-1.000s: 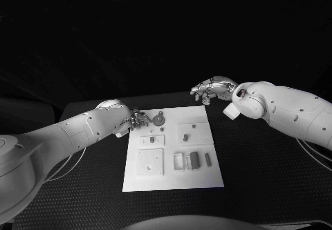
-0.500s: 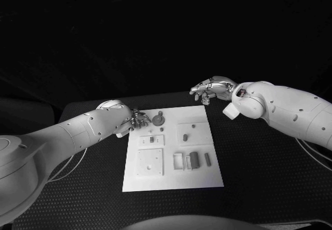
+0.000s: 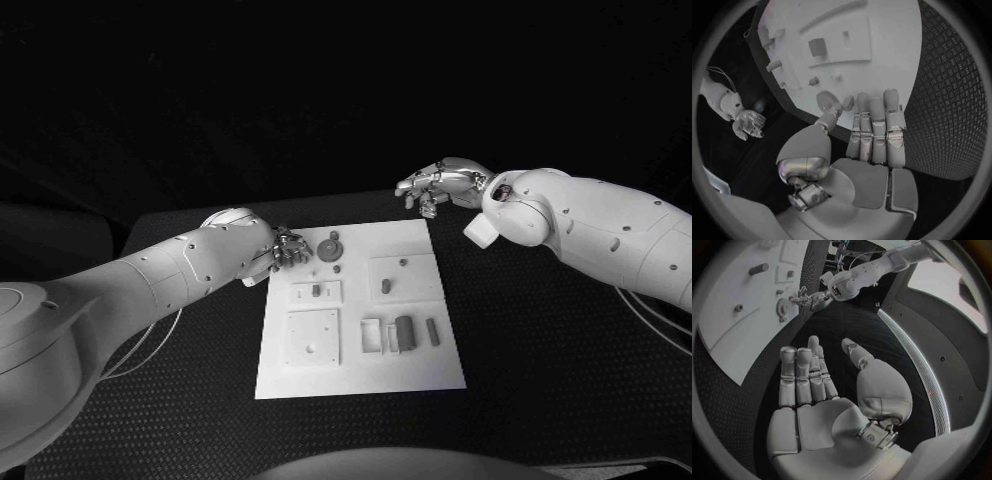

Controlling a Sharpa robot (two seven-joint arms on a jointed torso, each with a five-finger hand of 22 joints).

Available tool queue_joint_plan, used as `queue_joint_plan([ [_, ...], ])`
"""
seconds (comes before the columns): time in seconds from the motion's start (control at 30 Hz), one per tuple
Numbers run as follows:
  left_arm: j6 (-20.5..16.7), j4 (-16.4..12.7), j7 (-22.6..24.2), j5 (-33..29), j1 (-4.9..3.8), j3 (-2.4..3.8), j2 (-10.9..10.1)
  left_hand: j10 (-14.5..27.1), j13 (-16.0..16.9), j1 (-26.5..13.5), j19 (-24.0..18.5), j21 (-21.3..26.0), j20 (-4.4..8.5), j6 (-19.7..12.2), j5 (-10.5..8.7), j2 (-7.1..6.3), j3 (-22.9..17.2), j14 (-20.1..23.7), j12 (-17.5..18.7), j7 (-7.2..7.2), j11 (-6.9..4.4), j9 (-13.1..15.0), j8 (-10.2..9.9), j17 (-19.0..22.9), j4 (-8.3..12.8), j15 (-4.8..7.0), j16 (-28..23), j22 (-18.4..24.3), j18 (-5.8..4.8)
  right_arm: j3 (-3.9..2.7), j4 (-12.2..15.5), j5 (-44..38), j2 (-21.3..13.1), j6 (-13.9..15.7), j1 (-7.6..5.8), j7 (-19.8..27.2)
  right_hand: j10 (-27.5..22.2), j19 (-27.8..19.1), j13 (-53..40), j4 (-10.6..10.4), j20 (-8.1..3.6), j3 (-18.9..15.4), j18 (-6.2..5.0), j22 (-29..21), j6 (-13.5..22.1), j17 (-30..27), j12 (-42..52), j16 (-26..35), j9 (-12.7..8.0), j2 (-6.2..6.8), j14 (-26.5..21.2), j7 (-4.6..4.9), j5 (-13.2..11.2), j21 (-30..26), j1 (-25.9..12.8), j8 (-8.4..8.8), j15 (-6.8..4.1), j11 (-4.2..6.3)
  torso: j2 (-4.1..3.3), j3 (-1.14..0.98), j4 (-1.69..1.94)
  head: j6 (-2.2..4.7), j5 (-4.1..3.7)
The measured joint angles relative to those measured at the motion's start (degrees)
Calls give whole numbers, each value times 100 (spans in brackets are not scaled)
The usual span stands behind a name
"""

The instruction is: Assemble the parts on the task board

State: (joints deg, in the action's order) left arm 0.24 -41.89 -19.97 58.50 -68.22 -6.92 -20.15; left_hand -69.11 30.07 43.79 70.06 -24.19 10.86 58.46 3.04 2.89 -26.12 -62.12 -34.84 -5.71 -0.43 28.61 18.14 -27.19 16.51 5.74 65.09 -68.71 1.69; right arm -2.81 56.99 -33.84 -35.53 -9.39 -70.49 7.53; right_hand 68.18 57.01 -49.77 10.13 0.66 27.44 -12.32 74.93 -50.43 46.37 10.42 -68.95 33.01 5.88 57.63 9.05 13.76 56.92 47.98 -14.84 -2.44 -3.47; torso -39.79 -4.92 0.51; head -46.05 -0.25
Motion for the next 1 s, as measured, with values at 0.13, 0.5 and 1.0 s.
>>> queue_joint_plan([
  [0.13,1,0,-1,0,8,-3,-1,-92,35,302,82,-63,40,76,0,-28,-263,-93,-69,34,-33,6,79,-38,9,39,78,-50,-2,0,-2,-1,7,0,0,-1,0,0,0,0,1,0,0,0,0,0,0,0,0,0,1,0,0,0,0,0,1,0,1,3,0,-3,-4],
  [0.5,-3,3,-6,0,15,-4,-7,-294,177,772,276,-277,153,291,-48,-98,-700,-239,-287,168,-152,81,245,-159,13,125,285,-269,-56,0,-11,-2,23,0,0,-1,0,23,0,0,-3,0,0,0,-1,0,0,0,-1,0,10,-1,0,0,0,0,10,0,2,4,1,-19,-17],
  [1.0,-71,-435,-45,-212,24,25,-423,-448,392,772,390,-567,144,441,-40,-98,-825,-322,-600,275,-223,120,295,-263,10,102,570,-552,-57,0,-15,-2,-10,0,0,-3,0,23,5,0,-2,0,0,0,-3,1,0,0,-2,0,6,-3,0,0,0,0,6,0,9,8,8,-26,-8],
])
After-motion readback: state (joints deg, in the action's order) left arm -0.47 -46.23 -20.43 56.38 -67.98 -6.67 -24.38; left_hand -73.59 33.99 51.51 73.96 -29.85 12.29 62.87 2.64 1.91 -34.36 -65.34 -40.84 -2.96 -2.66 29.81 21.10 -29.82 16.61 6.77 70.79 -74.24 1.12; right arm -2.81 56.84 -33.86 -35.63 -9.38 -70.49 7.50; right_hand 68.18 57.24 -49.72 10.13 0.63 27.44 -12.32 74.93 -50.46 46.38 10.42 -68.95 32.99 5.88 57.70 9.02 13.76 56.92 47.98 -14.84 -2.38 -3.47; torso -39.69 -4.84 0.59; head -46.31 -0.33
